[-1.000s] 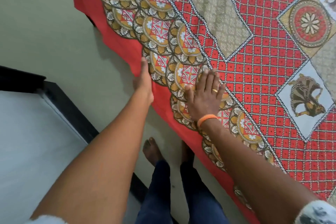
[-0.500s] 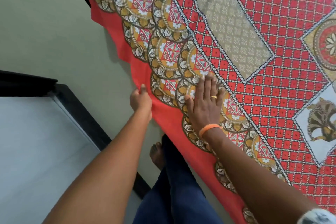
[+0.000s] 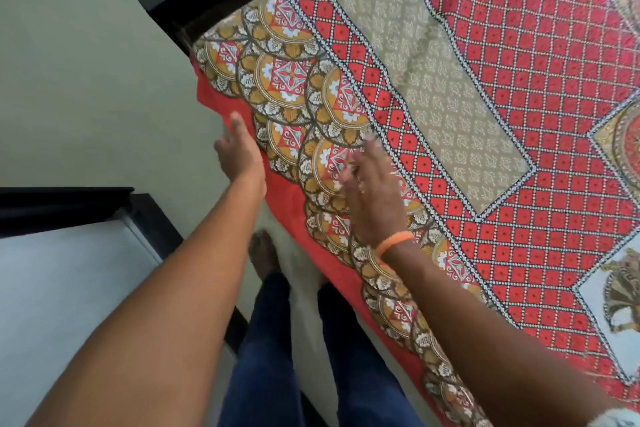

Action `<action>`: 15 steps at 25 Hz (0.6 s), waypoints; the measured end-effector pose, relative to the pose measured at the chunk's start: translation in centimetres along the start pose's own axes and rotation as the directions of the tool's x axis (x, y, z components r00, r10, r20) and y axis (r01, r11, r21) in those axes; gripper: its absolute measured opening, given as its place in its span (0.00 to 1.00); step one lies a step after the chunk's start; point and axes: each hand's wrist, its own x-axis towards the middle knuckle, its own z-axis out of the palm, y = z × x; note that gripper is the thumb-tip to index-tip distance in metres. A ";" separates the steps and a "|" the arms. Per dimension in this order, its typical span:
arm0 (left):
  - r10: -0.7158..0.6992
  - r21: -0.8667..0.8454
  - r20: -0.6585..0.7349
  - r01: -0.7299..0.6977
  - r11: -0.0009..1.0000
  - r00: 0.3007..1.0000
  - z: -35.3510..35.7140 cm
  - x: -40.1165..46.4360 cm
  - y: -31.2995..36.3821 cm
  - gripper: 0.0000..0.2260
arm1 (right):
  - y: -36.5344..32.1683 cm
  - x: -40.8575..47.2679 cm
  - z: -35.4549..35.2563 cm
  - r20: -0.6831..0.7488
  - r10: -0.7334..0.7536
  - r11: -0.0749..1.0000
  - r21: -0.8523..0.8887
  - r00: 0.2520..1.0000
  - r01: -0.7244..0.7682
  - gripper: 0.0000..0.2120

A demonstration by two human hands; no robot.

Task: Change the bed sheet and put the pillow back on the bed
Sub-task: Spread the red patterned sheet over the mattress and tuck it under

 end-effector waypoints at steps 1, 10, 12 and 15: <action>-0.076 -0.011 0.058 0.077 0.997 0.995 0.6 0.3 0.9 0.37 | 0.6 1.5 0.1 0.007 0.216 0.976 0.021 0.976 -0.216 0.17; 0.228 0.281 0.022 -0.225 0.933 0.973 -2.4 5.4 2.8 0.19 | -0.5 3.4 4.1 0.115 0.455 0.875 -0.241 0.883 -0.420 0.31; 0.150 0.287 0.016 -0.148 0.947 0.989 -1.6 5.9 2.8 0.19 | -1.8 3.7 4.7 0.143 0.477 0.844 -0.351 0.867 -0.406 0.33; 0.022 0.236 0.002 -0.022 0.971 1.000 0.0 6.0 2.7 0.23 | -4.6 4.1 6.0 0.174 0.481 0.818 -0.441 0.859 -0.369 0.37</action>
